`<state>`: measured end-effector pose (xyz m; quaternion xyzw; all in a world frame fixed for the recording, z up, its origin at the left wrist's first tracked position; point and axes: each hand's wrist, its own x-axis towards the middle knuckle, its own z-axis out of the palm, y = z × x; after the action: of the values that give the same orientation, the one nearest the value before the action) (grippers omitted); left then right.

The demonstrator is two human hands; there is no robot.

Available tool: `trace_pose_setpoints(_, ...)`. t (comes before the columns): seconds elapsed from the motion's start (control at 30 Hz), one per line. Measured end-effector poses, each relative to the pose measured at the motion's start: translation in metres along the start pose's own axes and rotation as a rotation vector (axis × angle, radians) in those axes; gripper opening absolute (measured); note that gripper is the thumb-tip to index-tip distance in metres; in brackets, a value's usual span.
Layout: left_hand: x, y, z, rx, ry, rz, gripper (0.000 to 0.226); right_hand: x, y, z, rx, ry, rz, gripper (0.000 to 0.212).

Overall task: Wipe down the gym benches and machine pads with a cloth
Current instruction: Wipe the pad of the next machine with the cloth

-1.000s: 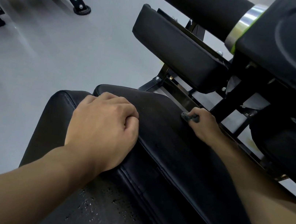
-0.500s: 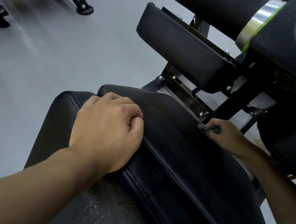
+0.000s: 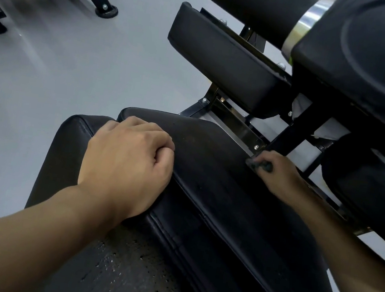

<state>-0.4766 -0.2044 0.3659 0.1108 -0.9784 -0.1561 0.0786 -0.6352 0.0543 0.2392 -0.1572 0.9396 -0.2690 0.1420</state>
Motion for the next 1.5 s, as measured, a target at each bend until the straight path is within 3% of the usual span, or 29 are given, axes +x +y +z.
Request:
trace_pose_setpoints(0.1,0.000,0.001,0.000,0.003,-0.005,-0.002,0.037,0.007,-0.007,0.007,0.035,0.030,0.048,0.011)
trace_pose_setpoints(0.23,0.000,0.000,0.000,0.005,0.001,-0.007,0.037,-0.037,-0.005,-0.015,0.200,-0.051,-0.088,0.018)
trace_pose_setpoints(0.43,0.000,0.000,-0.001,0.004,0.008,0.003,0.039,0.002,-0.020,0.003,0.097,-0.013,0.009,0.015)
trace_pose_setpoints(0.6,0.000,-0.001,0.000,0.005,0.020,-0.006,0.038,-0.045,-0.017,-0.015,0.301,-0.069,-0.144,0.015)
trace_pose_setpoints(0.7,-0.001,0.000,0.000,-0.002,0.020,-0.002,0.039,-0.021,-0.029,0.000,0.266,0.009,-0.076,0.018)
trace_pose_setpoints(0.8,0.000,0.000,0.000,-0.002,0.016,-0.006,0.040,-0.012,-0.039,0.004,0.269,-0.022,-0.003,0.022)
trace_pose_setpoints(0.97,0.000,-0.001,0.000,-0.006,0.023,-0.008,0.040,-0.042,-0.031,-0.018,0.335,-0.134,-0.127,0.029)
trace_pose_setpoints(1.17,0.000,-0.001,0.000,-0.006,0.021,-0.004,0.039,-0.016,-0.049,0.000,0.323,-0.065,-0.021,0.029)
trace_pose_setpoints(1.3,0.001,-0.001,0.000,-0.007,0.022,-0.019,0.040,-0.051,-0.038,-0.019,0.388,-0.157,-0.150,0.041)
trace_pose_setpoints(1.5,0.000,0.000,0.000,-0.007,0.023,-0.010,0.040,-0.025,-0.060,-0.003,0.375,-0.057,-0.134,0.033)
